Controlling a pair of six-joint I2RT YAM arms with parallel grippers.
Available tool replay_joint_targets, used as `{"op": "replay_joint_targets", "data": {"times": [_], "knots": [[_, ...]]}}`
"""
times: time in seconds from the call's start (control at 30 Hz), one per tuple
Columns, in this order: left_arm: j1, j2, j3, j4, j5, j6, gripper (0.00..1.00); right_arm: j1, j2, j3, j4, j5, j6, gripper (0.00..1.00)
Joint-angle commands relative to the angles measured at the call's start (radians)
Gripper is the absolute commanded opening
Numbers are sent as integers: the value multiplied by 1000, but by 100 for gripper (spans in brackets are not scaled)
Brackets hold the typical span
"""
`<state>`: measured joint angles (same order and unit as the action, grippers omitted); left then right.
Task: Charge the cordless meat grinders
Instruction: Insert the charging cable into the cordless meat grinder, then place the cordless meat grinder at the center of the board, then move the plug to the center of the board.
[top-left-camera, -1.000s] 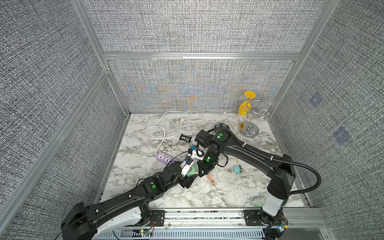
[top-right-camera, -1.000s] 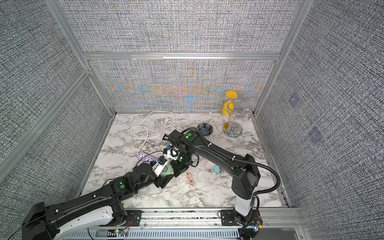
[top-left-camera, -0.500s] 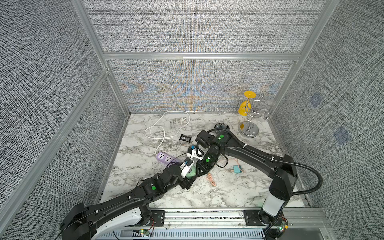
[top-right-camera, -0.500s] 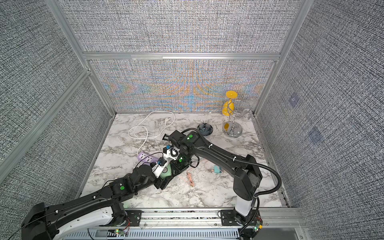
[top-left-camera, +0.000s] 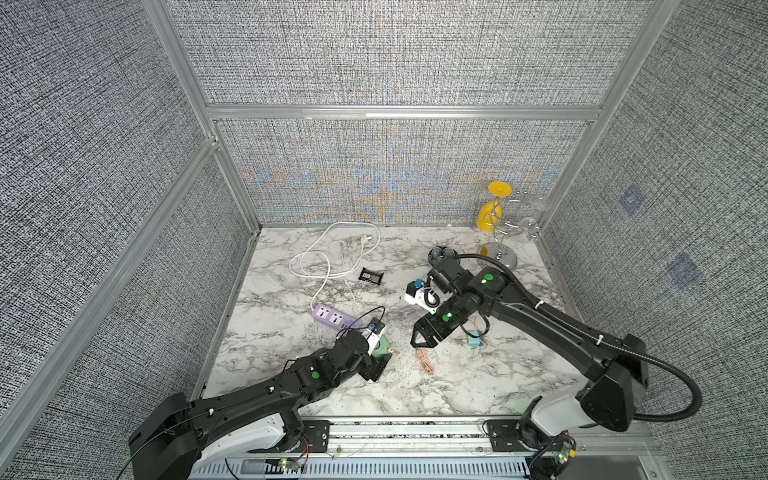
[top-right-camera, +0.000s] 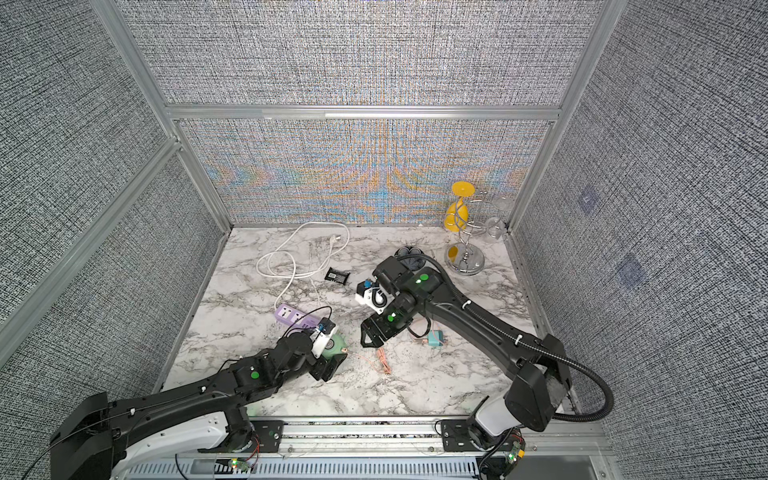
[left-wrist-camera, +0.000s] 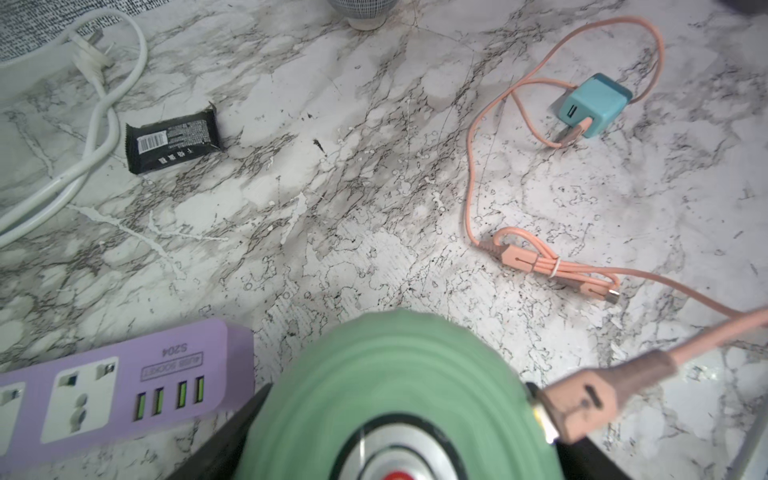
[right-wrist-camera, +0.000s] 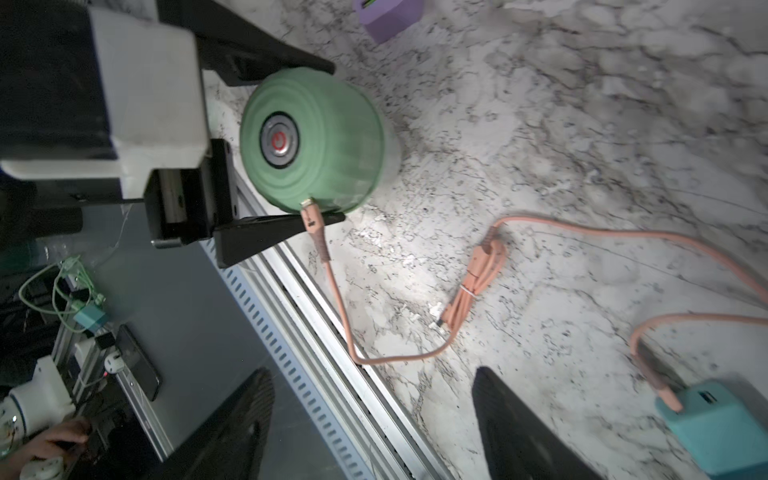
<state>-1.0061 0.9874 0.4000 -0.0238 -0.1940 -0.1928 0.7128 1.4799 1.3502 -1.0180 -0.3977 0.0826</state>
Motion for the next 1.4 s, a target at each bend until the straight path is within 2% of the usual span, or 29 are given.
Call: {"op": "replay_joint_targets", "data": {"times": [0.0,0.03,0.1,0.17,0.23,0.37,0.6,0.8,0.9,1.13,1.37], "knots": [[0,25,1,35,-55,-32,48,-53,-21,-34,51,73,85,74],[0,35,2,31,-62,-36,52,-67,-17,-47,59,92,100,73],[-1,47,3,26,-84,-51,64,-98,3,-80,86,97,121,72],[-1,51,0,28,-100,-56,70,-119,28,-121,127,108,142,72],[0,52,-1,29,-120,-64,82,-142,57,-152,168,120,161,72],[0,24,-7,21,-142,-81,99,-176,104,-194,236,151,184,72],[-1,-124,2,-81,-157,-88,99,-196,188,-204,269,240,183,70],[0,-227,36,-191,-142,-126,99,-204,201,-228,258,283,159,70],[-1,-248,62,-241,-116,-140,99,-215,190,-245,259,287,157,71],[0,-276,167,-347,-133,-174,99,-262,156,-286,256,302,160,75],[-1,-227,237,-318,-92,-128,99,-313,145,-316,264,305,148,77]]}}
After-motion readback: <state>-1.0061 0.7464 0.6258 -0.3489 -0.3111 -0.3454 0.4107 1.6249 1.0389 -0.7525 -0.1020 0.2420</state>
